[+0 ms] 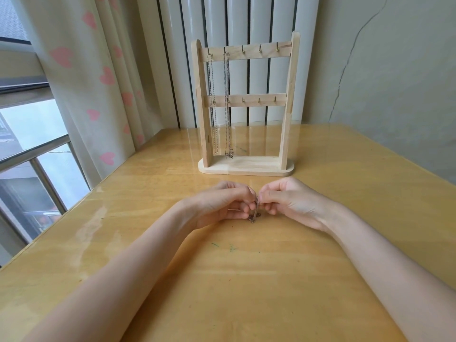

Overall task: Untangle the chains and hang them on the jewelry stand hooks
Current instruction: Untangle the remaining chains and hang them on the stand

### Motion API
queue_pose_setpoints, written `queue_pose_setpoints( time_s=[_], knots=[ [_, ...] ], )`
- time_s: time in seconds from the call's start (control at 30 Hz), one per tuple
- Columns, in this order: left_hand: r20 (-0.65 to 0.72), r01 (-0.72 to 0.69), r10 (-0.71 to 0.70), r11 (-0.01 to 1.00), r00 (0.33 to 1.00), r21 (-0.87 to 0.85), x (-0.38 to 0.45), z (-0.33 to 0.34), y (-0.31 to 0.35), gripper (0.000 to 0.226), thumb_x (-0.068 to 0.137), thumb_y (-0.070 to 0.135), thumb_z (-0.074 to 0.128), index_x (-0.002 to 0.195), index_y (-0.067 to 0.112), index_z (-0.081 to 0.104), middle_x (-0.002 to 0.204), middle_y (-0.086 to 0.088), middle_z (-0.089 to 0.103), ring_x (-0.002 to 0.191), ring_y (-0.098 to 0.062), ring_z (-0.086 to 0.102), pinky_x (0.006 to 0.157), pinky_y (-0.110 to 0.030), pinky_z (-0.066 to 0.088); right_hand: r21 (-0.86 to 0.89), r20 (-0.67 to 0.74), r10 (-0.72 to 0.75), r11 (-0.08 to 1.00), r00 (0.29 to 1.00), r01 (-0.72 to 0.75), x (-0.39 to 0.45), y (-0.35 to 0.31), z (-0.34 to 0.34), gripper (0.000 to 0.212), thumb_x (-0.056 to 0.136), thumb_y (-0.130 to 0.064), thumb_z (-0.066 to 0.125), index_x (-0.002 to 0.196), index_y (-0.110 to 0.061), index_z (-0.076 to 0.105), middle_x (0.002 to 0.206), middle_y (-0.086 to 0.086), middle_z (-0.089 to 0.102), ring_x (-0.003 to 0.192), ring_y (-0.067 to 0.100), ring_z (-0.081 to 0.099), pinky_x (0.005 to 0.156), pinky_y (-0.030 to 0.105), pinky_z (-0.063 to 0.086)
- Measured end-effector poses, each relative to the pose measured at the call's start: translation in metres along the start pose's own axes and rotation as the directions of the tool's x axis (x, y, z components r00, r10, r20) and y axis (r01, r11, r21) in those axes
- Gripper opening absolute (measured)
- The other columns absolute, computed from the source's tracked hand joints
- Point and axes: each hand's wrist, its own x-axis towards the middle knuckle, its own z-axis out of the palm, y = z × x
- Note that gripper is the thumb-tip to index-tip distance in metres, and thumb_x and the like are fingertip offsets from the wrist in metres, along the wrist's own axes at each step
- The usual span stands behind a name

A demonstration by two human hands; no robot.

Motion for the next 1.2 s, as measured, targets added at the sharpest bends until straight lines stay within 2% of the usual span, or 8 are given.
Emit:
queue_pose_setpoints(
  time_s=[0.17,0.23,0.37,0.57,0.7,0.87,1.0,1.2],
  knots=[
    [0.055,0.046,-0.049,0.998,0.997,0.049,-0.0012,0.0004,0.0023,0.017,0.086,0.007,0.051,0.076,0.012,0.063,0.058,0.006,0.061,0.053,-0.003,0.053,0.058,-0.014,0.049,-0.040,0.070,0.049,0.998,0.996,-0.047,-0.0010,-0.0006,-0.0005,0.020,0.082,-0.001,0.053,0.063,-0.005,0.055,0.056,0.002,0.051,0.057,0.013,0.041,0.052,0.020,0.033],
    [0.026,0.042,-0.044,0.996,0.999,0.078,-0.0012,0.0027,0.0033,0.019,0.087,0.007,0.050,0.075,0.012,0.063,0.057,0.007,0.060,0.053,-0.003,0.052,0.058,-0.014,0.049,-0.047,0.075,0.053,0.998,0.996,-0.049,-0.0011,-0.0009,-0.0008,0.013,0.074,-0.011,0.059,0.064,-0.004,0.055,0.054,0.000,0.051,0.054,0.011,0.041,0.052,0.020,0.034],
    [-0.040,0.020,-0.014,0.989,0.999,0.146,-0.0011,0.0056,0.0039,0.015,0.086,0.009,0.052,0.075,0.011,0.062,0.057,0.008,0.060,0.052,-0.002,0.051,0.058,-0.013,0.048,-0.109,0.001,0.037,0.993,0.999,-0.037,-0.0004,-0.0006,0.0020,0.030,0.059,-0.033,0.066,0.067,-0.005,0.058,0.057,-0.001,0.054,0.055,0.008,0.045,0.053,0.018,0.037],
    [-0.188,-0.034,0.025,0.998,0.982,-0.043,-0.0025,0.0008,0.0015,0.028,0.084,0.009,0.057,0.060,0.020,0.067,0.061,0.004,0.064,0.052,-0.003,0.050,0.054,-0.014,0.049,-0.159,-0.320,-0.138,0.983,0.937,0.090,0.0010,-0.0001,0.0020,0.009,0.079,-0.014,0.069,0.074,-0.007,0.068,0.068,0.002,0.058,0.056,0.005,0.047,0.053,0.013,0.040],
    [-0.186,-0.046,0.025,0.993,0.982,-0.104,-0.0026,0.0002,0.0036,0.037,0.085,0.008,0.053,0.055,0.021,0.071,0.062,0.003,0.064,0.052,-0.003,0.050,0.054,-0.014,0.050,-0.091,-0.314,-0.125,0.991,0.941,0.101,0.0013,0.0001,0.0036,0.010,0.079,-0.014,0.069,0.081,-0.005,0.072,0.075,0.006,0.062,0.049,-0.001,0.047,0.054,0.013,0.042],
    [-0.204,-0.080,0.082,0.997,0.975,0.020,-0.0009,0.0016,0.0002,0.011,0.083,0.014,0.063,0.074,0.015,0.068,0.068,0.005,0.065,0.056,-0.003,0.049,0.057,-0.014,0.048,-0.061,-0.313,-0.078,0.996,0.947,0.062,0.0020,0.0010,0.0057,0.006,0.078,-0.012,0.070,0.080,-0.007,0.072,0.074,0.003,0.068,0.060,0.009,0.048,0.058,0.015,0.044],
    [-0.217,-0.093,0.100,0.995,0.971,0.042,0.0001,0.0007,-0.0014,0.012,0.084,0.013,0.062,0.072,0.014,0.064,0.068,0.003,0.063,0.057,-0.004,0.050,0.059,-0.016,0.049,-0.047,-0.282,-0.038,0.999,0.959,0.025,0.0019,0.0002,0.0066,0.006,0.077,-0.008,0.069,0.077,-0.003,0.070,0.080,0.011,0.065,0.067,0.014,0.048,0.064,0.023,0.042],
    [-0.219,-0.124,0.139,0.989,0.966,0.081,0.0028,0.0058,-0.0035,0.019,0.084,0.001,0.056,0.068,0.012,0.053,0.059,0.004,0.051,0.056,-0.005,0.051,0.059,-0.015,0.050,-0.075,-0.212,-0.002,0.997,0.977,-0.014,-0.0003,-0.0009,0.0057,0.009,0.079,-0.007,0.066,0.070,-0.008,0.067,0.069,0.003,0.060,0.059,0.009,0.046,0.057,0.014,0.041]
  ],
)
